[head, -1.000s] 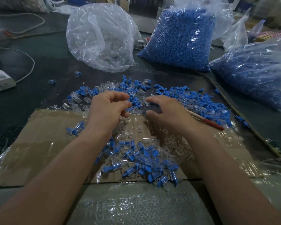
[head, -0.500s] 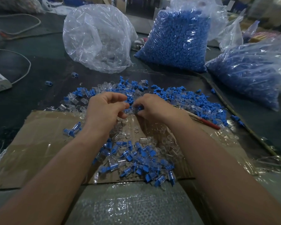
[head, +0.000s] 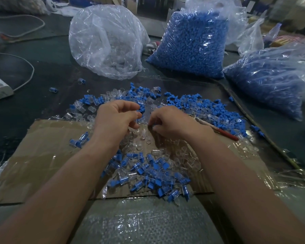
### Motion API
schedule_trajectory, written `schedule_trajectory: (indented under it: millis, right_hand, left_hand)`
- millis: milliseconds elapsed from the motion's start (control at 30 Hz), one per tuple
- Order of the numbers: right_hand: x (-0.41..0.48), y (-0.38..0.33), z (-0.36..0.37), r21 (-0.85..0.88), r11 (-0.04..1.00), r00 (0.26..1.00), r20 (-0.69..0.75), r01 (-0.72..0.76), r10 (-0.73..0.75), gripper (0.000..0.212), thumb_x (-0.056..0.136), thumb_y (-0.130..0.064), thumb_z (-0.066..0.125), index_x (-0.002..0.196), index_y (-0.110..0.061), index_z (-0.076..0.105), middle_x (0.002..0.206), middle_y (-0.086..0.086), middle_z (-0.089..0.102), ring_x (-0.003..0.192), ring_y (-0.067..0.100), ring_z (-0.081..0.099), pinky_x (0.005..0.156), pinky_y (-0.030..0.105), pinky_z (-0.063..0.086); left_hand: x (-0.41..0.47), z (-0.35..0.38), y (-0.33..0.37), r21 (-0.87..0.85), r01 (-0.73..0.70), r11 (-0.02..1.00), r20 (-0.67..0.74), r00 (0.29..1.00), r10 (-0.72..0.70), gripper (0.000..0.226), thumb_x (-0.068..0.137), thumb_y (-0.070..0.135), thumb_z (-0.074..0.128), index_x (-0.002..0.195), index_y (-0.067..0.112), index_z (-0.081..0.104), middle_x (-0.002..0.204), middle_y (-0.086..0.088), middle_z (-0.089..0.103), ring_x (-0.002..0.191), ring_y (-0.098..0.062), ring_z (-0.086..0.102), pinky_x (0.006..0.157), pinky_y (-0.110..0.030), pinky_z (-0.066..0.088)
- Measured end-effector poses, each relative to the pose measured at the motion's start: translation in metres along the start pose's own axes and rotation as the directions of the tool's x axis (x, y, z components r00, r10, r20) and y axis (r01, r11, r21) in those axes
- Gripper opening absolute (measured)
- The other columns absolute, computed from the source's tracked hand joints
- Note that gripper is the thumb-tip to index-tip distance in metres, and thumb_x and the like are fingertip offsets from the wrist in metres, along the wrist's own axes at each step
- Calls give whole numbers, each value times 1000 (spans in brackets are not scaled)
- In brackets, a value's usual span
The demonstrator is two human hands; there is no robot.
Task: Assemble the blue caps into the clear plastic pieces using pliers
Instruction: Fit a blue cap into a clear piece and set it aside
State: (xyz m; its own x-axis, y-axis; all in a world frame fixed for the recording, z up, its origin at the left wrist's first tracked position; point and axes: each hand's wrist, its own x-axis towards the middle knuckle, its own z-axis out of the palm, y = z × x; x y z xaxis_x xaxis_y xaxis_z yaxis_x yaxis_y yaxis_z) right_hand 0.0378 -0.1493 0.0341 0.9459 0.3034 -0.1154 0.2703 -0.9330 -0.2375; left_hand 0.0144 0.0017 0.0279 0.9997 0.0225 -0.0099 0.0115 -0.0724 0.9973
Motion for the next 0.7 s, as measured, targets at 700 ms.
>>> schedule_trajectory:
  millis: [700]
  right_hand:
    - [-35, -12, 1, 298, 946, 992, -34, 129, -124, 20, 80, -14, 69, 98, -23, 71, 76, -22, 53, 67, -8, 52, 62, 5, 40]
  left_hand:
    - [-2, 0, 0, 37, -17, 999, 21, 1000, 16, 17, 83, 2, 62, 78, 19, 63, 74, -1, 67, 46, -1, 57, 40, -12, 41]
